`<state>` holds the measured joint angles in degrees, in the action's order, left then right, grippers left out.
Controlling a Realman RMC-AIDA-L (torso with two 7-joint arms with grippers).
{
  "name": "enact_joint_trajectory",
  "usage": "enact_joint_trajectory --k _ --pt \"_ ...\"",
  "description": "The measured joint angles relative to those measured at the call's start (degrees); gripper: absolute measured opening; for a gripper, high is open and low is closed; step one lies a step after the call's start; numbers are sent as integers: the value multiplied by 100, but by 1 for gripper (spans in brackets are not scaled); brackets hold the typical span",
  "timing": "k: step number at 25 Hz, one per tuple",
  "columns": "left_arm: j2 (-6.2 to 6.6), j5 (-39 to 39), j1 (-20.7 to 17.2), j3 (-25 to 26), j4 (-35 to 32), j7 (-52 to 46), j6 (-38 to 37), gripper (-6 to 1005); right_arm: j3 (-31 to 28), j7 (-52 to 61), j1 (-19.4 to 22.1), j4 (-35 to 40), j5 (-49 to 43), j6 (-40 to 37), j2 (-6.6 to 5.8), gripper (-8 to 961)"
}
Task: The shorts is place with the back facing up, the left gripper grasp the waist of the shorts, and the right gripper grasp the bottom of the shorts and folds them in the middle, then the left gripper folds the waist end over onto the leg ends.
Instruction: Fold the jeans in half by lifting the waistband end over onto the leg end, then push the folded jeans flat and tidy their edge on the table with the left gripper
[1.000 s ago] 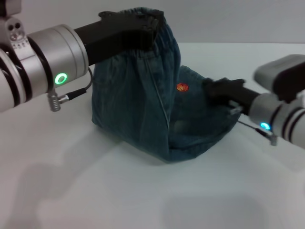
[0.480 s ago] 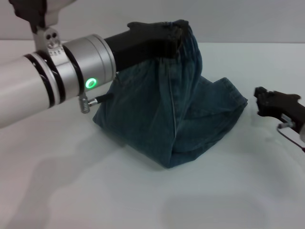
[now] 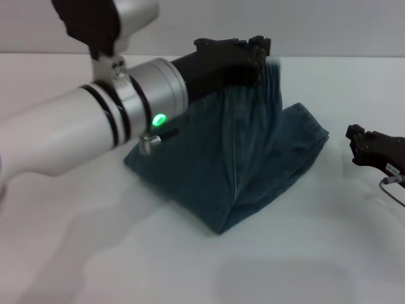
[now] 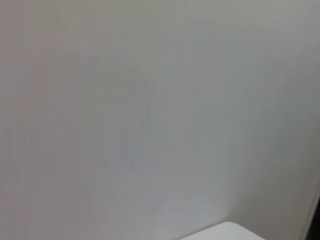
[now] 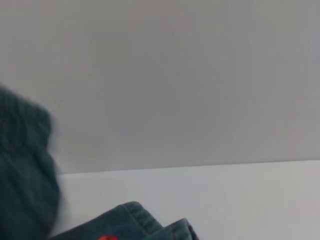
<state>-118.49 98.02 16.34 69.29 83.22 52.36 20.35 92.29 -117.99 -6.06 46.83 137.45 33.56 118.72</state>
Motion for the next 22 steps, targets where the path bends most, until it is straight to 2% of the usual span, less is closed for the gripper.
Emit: enact_joint_trajectory --k 7,13,17,19,22 --pt "3 -11 269 -391 -273 120 -567 147 -10 12 4 -90 -59 169 -6 59" --pt "13 9 153 -683 -226 376 -1059 358 -78 -66 11 -243 -67 664 -8 60" --pt "17 15 -49 -851 -187 654 -1328 480 -206 -643 87 -314 -61 1149 9 61" --pt "18 20 -198 -1115 -164 870 -1852 542 -346 -933 147 -316 -25 1401 33 61" --pt "36 371 -429 -1773 -194 1001 -3222 649 -530 -1065 186 -320 -12 1641 43 62"
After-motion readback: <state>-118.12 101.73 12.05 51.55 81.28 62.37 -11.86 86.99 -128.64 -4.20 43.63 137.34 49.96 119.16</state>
